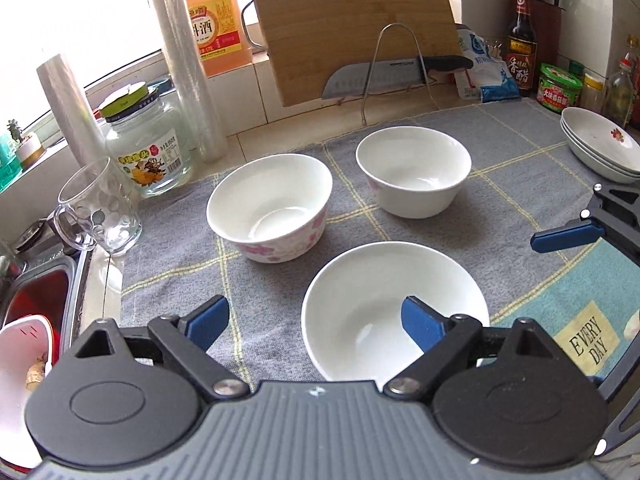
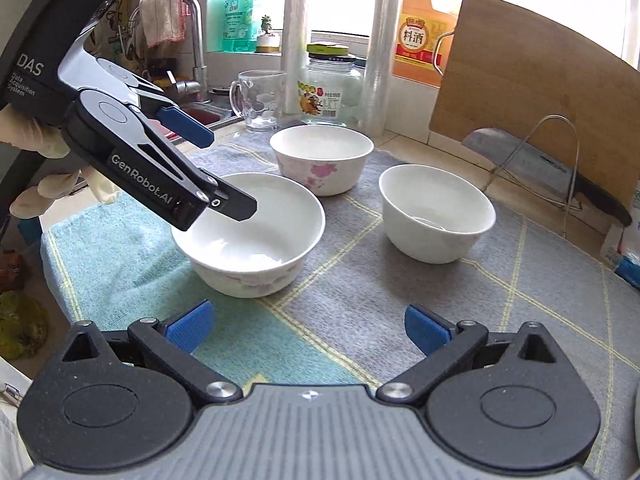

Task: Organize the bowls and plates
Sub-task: 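Close the left tool on the white bowl's rim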

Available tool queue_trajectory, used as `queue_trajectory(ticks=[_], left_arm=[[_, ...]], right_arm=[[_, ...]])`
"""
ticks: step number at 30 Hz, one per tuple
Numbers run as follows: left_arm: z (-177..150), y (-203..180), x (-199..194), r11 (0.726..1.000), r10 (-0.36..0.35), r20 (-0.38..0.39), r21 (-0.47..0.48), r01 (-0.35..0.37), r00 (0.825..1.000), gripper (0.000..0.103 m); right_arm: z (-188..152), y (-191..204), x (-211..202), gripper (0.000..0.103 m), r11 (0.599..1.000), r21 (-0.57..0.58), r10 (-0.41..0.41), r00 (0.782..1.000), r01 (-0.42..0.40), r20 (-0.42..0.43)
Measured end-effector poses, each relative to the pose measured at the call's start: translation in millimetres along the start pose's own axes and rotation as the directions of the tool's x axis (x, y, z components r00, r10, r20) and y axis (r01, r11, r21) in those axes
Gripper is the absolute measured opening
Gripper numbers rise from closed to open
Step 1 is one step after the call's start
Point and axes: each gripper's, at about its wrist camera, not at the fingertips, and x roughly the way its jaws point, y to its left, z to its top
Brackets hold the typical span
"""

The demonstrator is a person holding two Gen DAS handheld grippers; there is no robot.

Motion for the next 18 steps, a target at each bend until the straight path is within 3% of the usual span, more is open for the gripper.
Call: queue_trajectory(ticks=[6, 12, 18], left_arm=[[-4, 11, 11, 0.998, -0.064, -0.043, -0.016, 0.064, 0.997, 0.073], [-3, 10, 16, 0.993, -0.119, -0.058, -0.004, 0.119, 0.991, 0.056], [-2, 11, 19, 0.986, -0.165, -0.063, -0.007, 0.165, 0.984, 0.050]], right_arm=[[13, 20, 23, 0.101, 0.999, -0.043, 0.031, 0.999, -0.030, 0.012], [17, 24, 32, 0.089, 0.997, -0.063, 0.038, 0.999, -0.038, 0.005], [19, 25, 34, 0.083, 0.996, -0.070, 0.051, 0.999, -0.051, 0.003]])
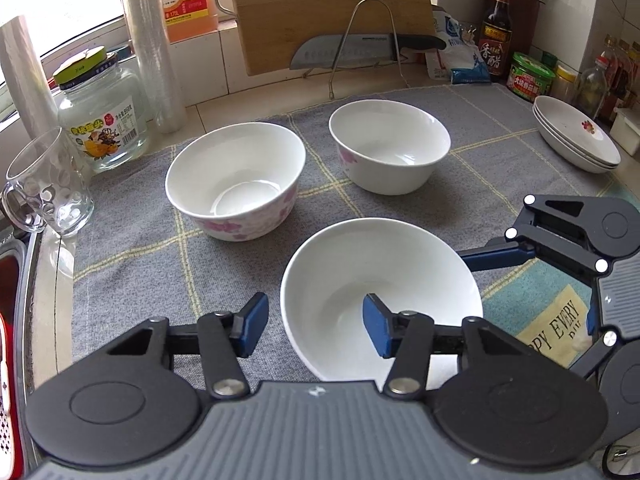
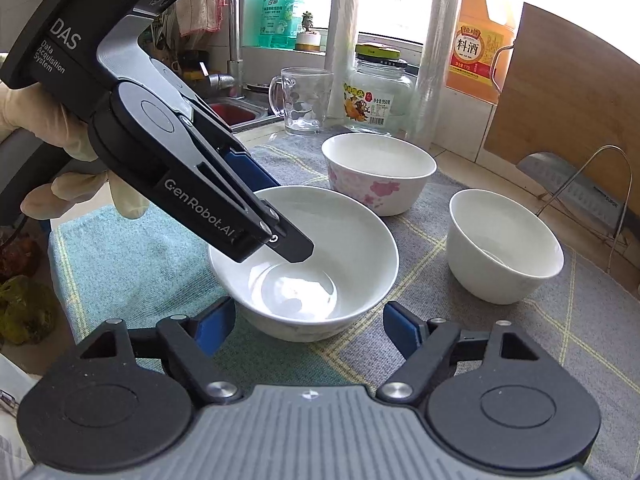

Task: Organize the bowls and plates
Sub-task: 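Close the left tool on the white bowl's rim, then lift the white bowl with the left tool and carry it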

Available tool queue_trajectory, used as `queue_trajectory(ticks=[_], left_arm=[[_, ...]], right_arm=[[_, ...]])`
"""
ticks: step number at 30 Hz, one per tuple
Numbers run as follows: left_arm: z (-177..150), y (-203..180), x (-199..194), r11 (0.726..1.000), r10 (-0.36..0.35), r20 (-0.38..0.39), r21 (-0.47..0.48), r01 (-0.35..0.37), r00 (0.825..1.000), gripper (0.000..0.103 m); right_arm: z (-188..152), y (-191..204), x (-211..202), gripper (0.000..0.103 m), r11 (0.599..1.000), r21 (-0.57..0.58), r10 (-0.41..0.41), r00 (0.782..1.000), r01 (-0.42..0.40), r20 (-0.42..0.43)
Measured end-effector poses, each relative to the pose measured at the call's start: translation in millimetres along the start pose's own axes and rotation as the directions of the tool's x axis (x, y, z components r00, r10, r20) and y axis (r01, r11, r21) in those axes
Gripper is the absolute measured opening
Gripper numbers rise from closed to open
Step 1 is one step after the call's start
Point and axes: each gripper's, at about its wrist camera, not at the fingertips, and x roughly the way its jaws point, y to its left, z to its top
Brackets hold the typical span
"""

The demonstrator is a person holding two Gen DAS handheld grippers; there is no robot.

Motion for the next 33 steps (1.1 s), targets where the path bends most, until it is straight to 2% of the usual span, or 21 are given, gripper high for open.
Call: queue_trajectory(ticks=[5, 20, 33], left_arm=[[0, -2, 2, 1.000, -0.026, -0.009, 0.006, 0.027, 1.000, 0.046], [5, -12, -3, 0.998, -0.047, 0.009, 0.032, 0.047, 0.999, 0.046], [28, -59, 12, 0.982, -0.153, 0.021, 0.112, 0.150, 0.988, 0.046]], right_arm=[[0, 1, -1, 0.079, 1.000, 0.001, 0.011, 1.000, -0.011, 0.004], [2, -3, -16, 0.079, 1.000, 0.017, 0.002, 1.000, -0.002, -0.001], [-20, -29, -57, 0.079, 0.990, 0.070, -0.118, 0.992, 0.120, -0.036]])
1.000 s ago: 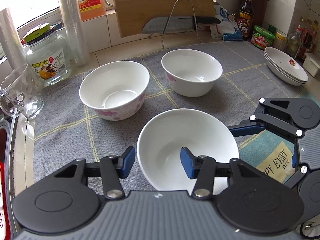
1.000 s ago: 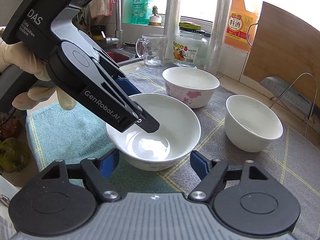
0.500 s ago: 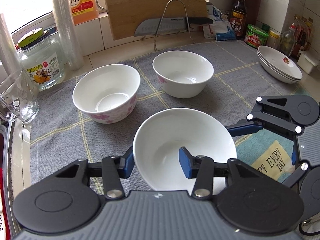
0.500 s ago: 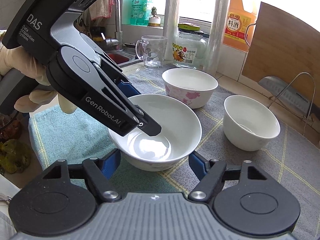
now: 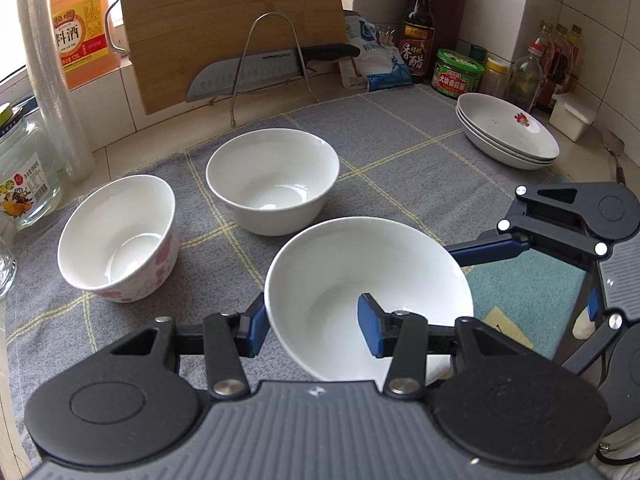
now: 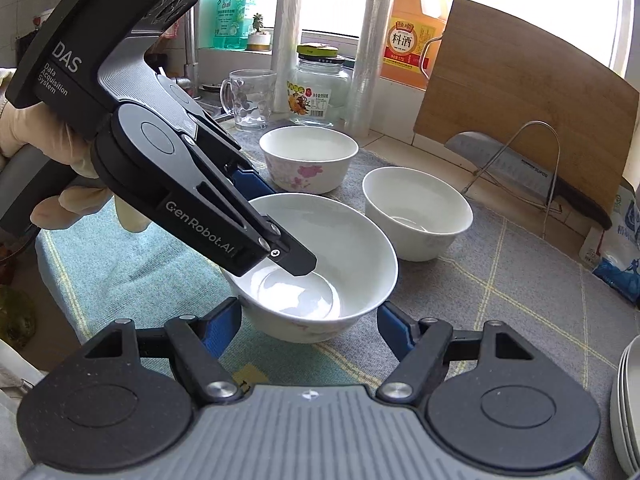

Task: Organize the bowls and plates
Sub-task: 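Lift the white bowl with the left tool and carry it, then set the white bowl down on the towel and open the left tool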

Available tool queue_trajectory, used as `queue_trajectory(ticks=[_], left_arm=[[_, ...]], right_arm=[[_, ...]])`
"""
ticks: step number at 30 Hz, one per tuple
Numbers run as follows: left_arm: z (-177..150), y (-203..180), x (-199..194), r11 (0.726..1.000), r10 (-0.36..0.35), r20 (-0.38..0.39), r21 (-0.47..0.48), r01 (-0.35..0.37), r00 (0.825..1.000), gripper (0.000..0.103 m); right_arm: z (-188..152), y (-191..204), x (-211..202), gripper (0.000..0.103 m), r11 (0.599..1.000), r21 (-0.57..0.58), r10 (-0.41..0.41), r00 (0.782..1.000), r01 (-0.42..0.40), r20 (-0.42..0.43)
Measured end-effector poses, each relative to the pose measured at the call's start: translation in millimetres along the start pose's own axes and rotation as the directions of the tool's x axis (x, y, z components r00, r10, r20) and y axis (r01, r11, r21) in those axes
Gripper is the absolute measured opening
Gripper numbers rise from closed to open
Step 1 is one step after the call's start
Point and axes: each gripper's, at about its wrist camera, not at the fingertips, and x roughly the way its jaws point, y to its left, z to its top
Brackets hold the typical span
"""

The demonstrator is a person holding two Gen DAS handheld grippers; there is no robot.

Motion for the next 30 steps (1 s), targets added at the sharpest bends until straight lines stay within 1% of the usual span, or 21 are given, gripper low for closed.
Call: queue_trajectory(ticks=[6, 13, 18, 26, 28, 30], left_arm=[[11, -20, 14, 0.998, -0.050, -0.006, 0.035, 0.050, 0.999, 0.046], [18, -34, 29, 0.995, -0.083, -0.016, 0.058, 0.084, 0.996, 0.046], [19, -40, 36, 0.994, -0.091, -0.016, 0.063, 0.092, 0.996, 0.046], [17, -40, 39, 0.994, -0.094, -0.009, 0.045, 0.095, 0.995, 0.047], [17, -40, 39, 0.994, -0.099, -0.006, 0.044, 0.099, 0.995, 0.050], [16, -41, 38, 0.993, -0.112, 0.000, 0.045, 0.112, 0.994, 0.059]], right_arm=[[-13, -14, -11, 0.079, 0.998, 0.033, -0.049, 0.998, 0.049, -0.026], [-24, -25, -19, 0.079, 0.994, 0.062, -0.083, 0.995, 0.086, -0.045], [-30, -30, -18, 0.079, 0.992, 0.077, -0.098, 0.994, 0.102, -0.057], [-33, -31, -19, 0.079, 0.992, 0.082, -0.097, 0.994, 0.101, -0.057], [-32, -31, -18, 0.079, 0.992, 0.079, -0.096, 0.994, 0.101, -0.060], [-33, -31, -17, 0.080, 0.992, 0.076, -0.092, 0.994, 0.097, -0.065]])
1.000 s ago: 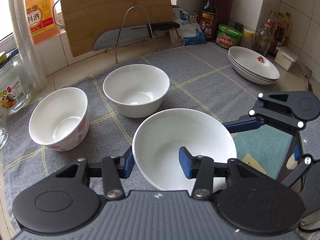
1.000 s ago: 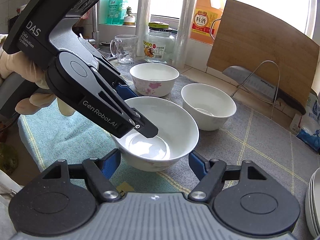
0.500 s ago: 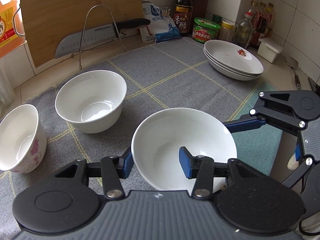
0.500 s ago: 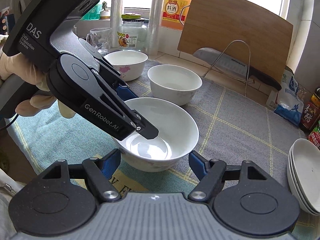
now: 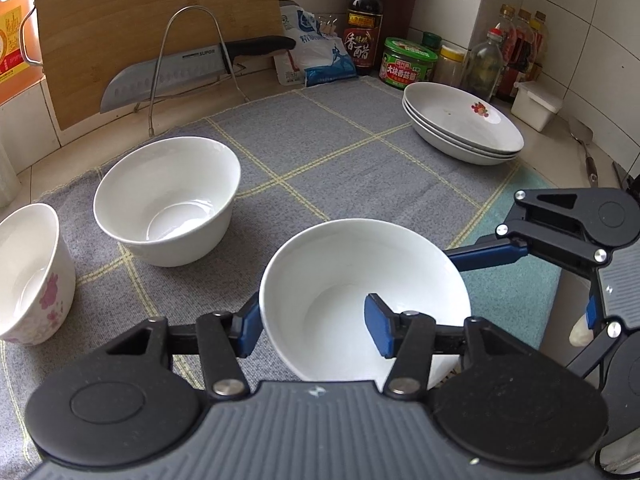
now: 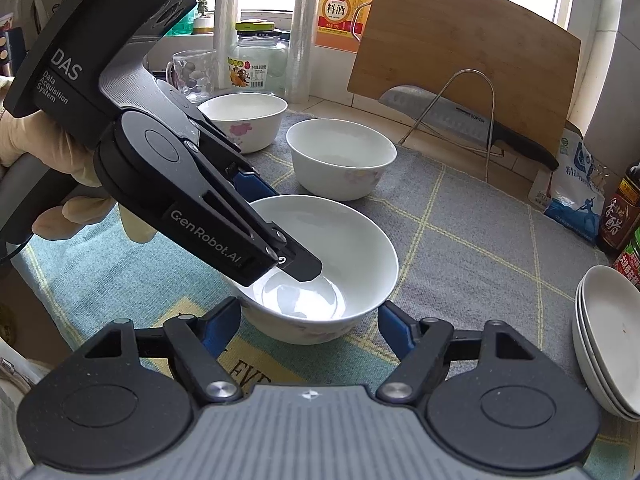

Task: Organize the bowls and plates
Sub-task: 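Set the white bowl down on the towel and open the left tool, then move the right tool to a white bowl and grasp its rim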

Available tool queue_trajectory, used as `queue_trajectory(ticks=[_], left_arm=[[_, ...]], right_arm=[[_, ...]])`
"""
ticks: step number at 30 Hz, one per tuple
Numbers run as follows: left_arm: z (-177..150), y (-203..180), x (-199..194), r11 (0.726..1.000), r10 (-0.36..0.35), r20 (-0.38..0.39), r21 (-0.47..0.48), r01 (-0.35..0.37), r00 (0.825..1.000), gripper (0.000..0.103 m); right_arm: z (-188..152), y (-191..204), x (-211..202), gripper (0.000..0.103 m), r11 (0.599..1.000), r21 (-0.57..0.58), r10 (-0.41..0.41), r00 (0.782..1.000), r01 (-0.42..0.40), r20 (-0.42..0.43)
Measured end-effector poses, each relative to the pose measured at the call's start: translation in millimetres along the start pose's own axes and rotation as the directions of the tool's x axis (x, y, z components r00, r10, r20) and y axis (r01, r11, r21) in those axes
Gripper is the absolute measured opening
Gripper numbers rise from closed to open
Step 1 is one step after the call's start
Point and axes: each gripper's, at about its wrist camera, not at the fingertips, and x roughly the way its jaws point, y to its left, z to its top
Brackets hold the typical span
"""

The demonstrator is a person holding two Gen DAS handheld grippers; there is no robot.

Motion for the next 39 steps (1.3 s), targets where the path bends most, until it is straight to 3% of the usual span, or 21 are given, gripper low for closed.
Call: queue_trajectory(ticks=[2, 5, 8, 9, 22, 30, 39], left_arm=[[0, -3, -2, 1.000, 0.018, 0.011, 0.017, -0.018, 1.000, 0.071], [1, -4, -9, 0.998, 0.050, 0.036, 0.036, -0.052, 0.998, 0.077], [2, -1, -20, 0.996, 0.080, 0.065, 0.033, -0.083, 0.995, 0.086], [3, 1, -23, 0.996, 0.087, 0.072, 0.030, -0.089, 0.994, 0.086], [2, 28, -34, 0.974, 0.224, 0.107, -0.049, -0.220, 0.969, 0.087], [9, 39, -19, 0.961, 0.276, 0.115, -0.068, -0.270, 0.954, 0.087], [17, 51, 5, 0.954, 0.296, 0.103, -0.071, -0.290, 0.950, 0.087]], right_arm=[[-1, 1, 0, 0.082, 1.000, -0.003, 0.008, 1.000, -0.008, -0.005], [-1, 0, -1, 0.086, 1.000, 0.014, 0.028, 1.000, -0.028, -0.007], [-1, -2, -7, 0.099, 0.999, 0.014, 0.036, 0.999, -0.036, 0.010], [-1, -3, -10, 0.103, 0.999, 0.011, 0.041, 0.999, -0.041, 0.020], [25, -25, -18, 0.103, 0.999, -0.010, 0.041, 0.997, -0.041, 0.058], [54, -52, 1, 0.103, 1.000, -0.009, 0.024, 0.997, -0.023, 0.078], [92, -76, 42, 0.102, 0.999, -0.010, 0.031, 0.998, -0.031, 0.058]])
